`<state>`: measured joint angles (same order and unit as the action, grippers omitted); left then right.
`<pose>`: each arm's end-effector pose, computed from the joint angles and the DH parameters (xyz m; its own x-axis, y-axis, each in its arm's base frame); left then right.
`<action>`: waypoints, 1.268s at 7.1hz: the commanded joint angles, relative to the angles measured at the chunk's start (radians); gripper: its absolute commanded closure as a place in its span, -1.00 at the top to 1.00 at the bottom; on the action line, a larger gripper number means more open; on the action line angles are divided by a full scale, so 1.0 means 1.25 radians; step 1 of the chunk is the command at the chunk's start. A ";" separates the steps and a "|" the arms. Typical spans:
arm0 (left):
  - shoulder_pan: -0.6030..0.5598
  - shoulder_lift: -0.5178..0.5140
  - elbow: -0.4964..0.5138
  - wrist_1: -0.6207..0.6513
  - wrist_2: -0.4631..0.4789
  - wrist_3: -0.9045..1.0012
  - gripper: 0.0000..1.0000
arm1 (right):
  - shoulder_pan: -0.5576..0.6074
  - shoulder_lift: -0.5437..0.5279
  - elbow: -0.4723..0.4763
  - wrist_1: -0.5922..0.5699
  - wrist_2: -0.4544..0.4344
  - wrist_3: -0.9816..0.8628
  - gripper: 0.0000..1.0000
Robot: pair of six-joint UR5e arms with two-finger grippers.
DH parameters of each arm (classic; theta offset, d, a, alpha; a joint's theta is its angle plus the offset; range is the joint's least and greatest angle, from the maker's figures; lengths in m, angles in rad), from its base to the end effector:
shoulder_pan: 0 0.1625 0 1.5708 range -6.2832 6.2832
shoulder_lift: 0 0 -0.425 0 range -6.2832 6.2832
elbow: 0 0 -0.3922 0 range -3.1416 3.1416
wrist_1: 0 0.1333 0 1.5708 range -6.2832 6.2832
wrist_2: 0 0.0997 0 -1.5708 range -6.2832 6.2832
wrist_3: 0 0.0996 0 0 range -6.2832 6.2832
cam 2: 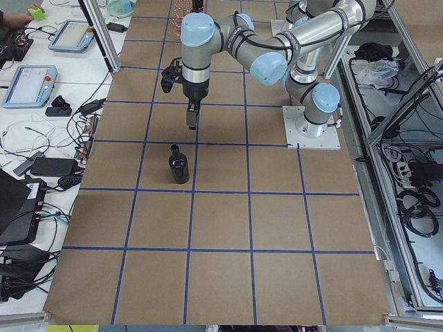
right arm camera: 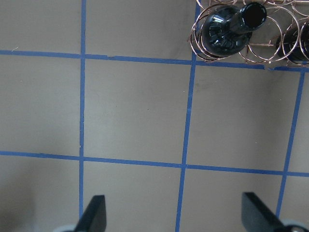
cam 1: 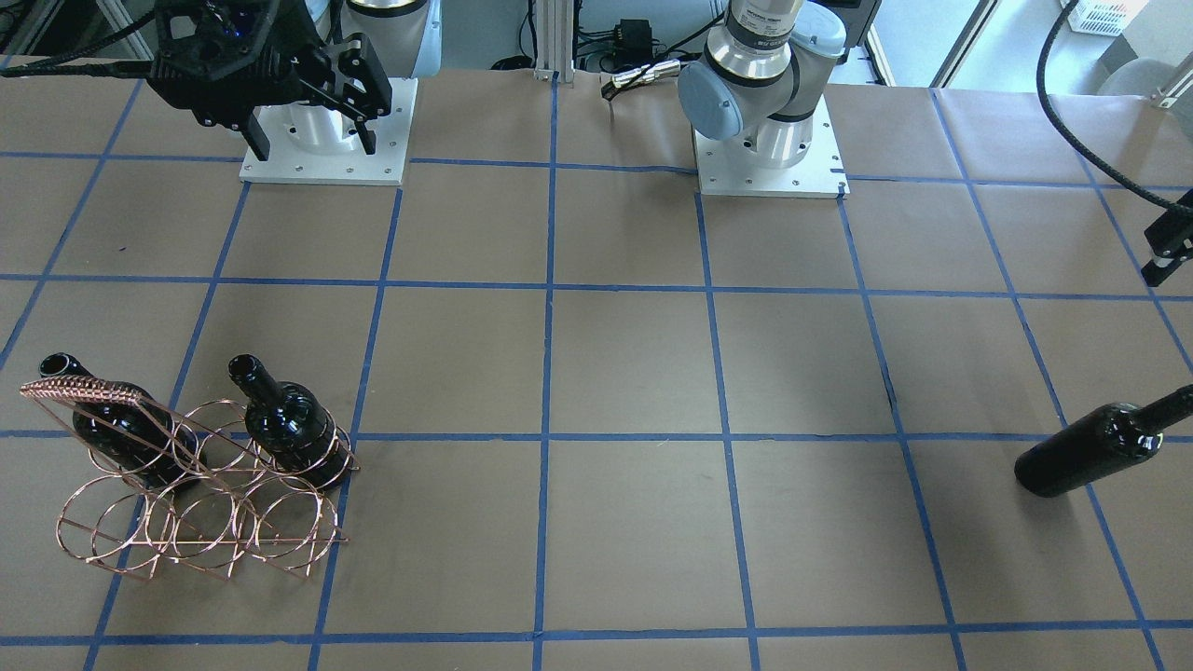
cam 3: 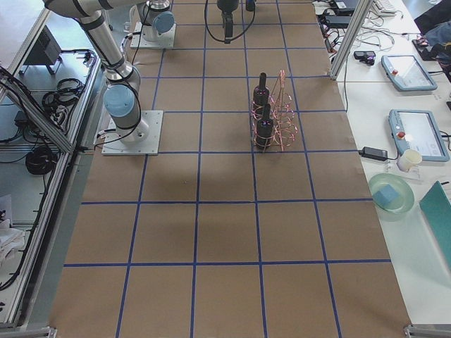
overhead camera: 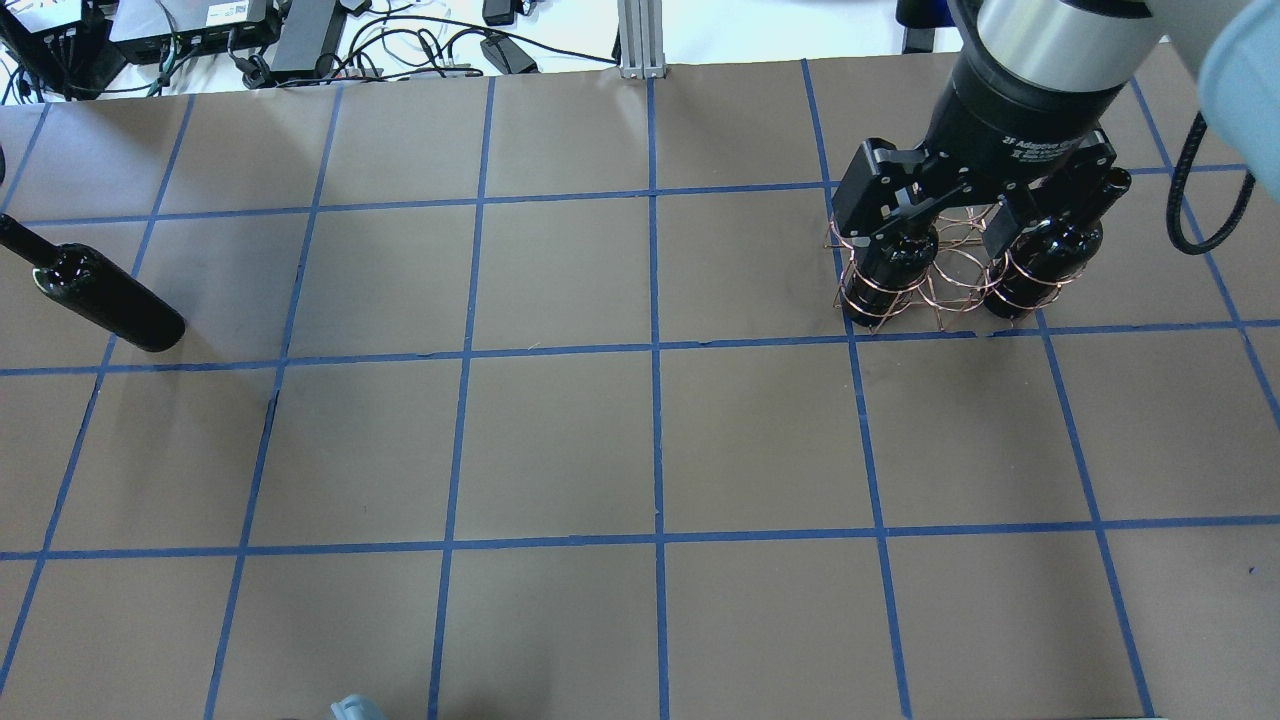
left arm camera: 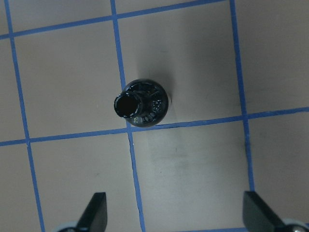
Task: Place wine into wine basket
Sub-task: 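Lower the left gripper around the neck of the lying black bottle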
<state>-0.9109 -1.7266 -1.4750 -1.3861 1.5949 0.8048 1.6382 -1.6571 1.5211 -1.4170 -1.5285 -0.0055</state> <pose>0.2452 -0.5296 0.4724 -0.9847 0.1385 -0.1062 0.1462 0.9868 -0.0690 0.1675 -0.4396 0.5378 -0.9965 -0.0720 -0.0424 -0.0728 0.9972 0.0176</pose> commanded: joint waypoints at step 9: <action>0.037 -0.154 -0.002 0.127 -0.098 -0.003 0.97 | 0.000 0.000 0.000 -0.004 -0.001 0.002 1.00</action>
<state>-0.8642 -1.9160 -1.4760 -1.2259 1.4728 0.8121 1.6382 -1.6568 1.5215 -1.4208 -1.5294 -0.0042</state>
